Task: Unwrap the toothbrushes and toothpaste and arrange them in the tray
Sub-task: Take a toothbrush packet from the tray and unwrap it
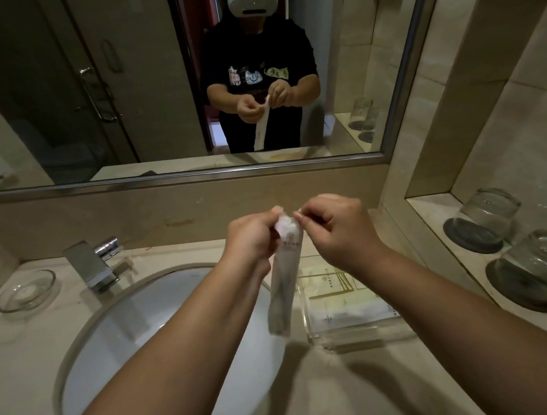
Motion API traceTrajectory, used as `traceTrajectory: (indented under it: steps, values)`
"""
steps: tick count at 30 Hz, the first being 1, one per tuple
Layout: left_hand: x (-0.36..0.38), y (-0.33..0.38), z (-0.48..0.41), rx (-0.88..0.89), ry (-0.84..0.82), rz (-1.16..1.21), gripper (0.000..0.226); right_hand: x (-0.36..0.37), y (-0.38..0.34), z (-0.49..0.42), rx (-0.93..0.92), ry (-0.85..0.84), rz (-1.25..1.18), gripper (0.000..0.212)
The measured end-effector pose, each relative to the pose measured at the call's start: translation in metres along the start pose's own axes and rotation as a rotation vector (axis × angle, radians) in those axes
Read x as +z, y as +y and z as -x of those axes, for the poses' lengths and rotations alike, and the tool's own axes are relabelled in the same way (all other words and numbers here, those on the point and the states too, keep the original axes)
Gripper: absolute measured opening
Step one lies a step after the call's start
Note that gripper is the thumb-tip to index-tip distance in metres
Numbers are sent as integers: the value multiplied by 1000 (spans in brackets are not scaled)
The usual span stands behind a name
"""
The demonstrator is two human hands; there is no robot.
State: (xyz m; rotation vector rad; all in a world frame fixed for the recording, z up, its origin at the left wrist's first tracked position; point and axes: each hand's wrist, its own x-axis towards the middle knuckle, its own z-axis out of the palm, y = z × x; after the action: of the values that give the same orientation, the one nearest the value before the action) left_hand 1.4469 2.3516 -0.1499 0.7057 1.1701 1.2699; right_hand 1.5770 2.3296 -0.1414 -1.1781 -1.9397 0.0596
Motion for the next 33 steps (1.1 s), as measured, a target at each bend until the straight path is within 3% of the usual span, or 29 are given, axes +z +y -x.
traceTrajectory:
  steps: [2, 7, 11, 17, 20, 28, 33]
  values:
    - [-6, -1, -5, 23, 68, 16, 16, 3, 0, 3, -3, 46, -28, 15]
    - [-13, -5, -7, 154, 102, -138, 18, 5, 6, 7, 361, 113, -448, 10]
    - [-11, -12, -9, 152, 171, -235, 23, 11, 2, 11, 452, 200, -579, 13]
    - [1, -26, -2, 344, 97, -518, 20, 22, 0, 11, 729, 302, -814, 21]
    - [3, -34, 0, 334, 107, -525, 17, 27, 0, 8, 869, 385, -965, 21]
    - [9, -53, 18, 284, 136, -445, 21, 34, 9, 11, 1053, 524, -957, 19]
    - [10, -66, 44, 580, 30, -616, 24, 38, 13, 9, 1200, 592, -962, 20]
